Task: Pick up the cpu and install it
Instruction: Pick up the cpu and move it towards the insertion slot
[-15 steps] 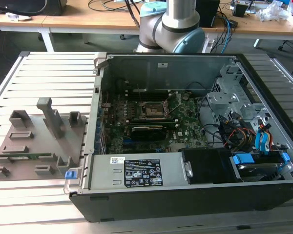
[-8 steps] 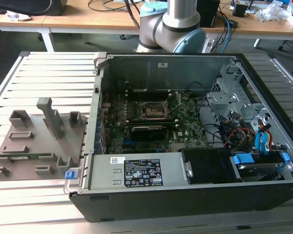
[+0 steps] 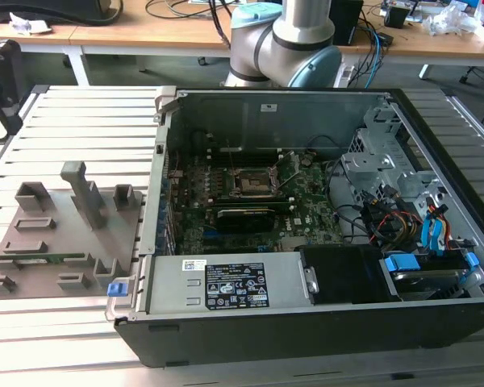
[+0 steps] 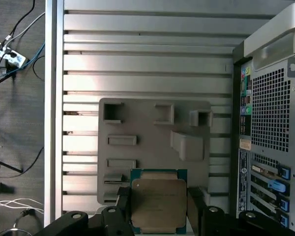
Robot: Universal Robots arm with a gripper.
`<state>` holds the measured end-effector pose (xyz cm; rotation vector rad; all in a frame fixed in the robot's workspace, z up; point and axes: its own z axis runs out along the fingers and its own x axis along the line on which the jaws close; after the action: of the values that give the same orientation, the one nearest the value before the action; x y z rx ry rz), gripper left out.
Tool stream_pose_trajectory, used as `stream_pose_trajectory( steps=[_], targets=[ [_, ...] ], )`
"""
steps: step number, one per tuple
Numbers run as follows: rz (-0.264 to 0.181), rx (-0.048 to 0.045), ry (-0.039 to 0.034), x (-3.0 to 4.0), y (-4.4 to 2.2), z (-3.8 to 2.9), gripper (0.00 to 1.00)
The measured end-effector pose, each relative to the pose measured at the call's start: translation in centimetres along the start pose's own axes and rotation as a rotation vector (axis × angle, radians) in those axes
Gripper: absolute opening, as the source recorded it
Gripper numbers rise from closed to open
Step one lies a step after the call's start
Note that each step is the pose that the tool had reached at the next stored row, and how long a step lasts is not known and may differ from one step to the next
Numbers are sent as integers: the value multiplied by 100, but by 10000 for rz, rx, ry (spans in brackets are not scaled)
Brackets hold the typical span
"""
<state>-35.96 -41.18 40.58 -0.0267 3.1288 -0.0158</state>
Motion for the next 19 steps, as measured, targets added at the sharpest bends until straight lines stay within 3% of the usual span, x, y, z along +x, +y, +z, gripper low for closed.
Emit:
stream_pose_trajectory(
  steps=[4, 6, 8, 19],
  targets=[
    [1, 0, 0, -260, -4, 3, 55],
    [0, -1, -1, -330, -6, 5, 55],
    [0, 0, 0, -479, -8, 6, 55],
    [1, 0, 0, -993, -17, 13, 55]
  ],
)
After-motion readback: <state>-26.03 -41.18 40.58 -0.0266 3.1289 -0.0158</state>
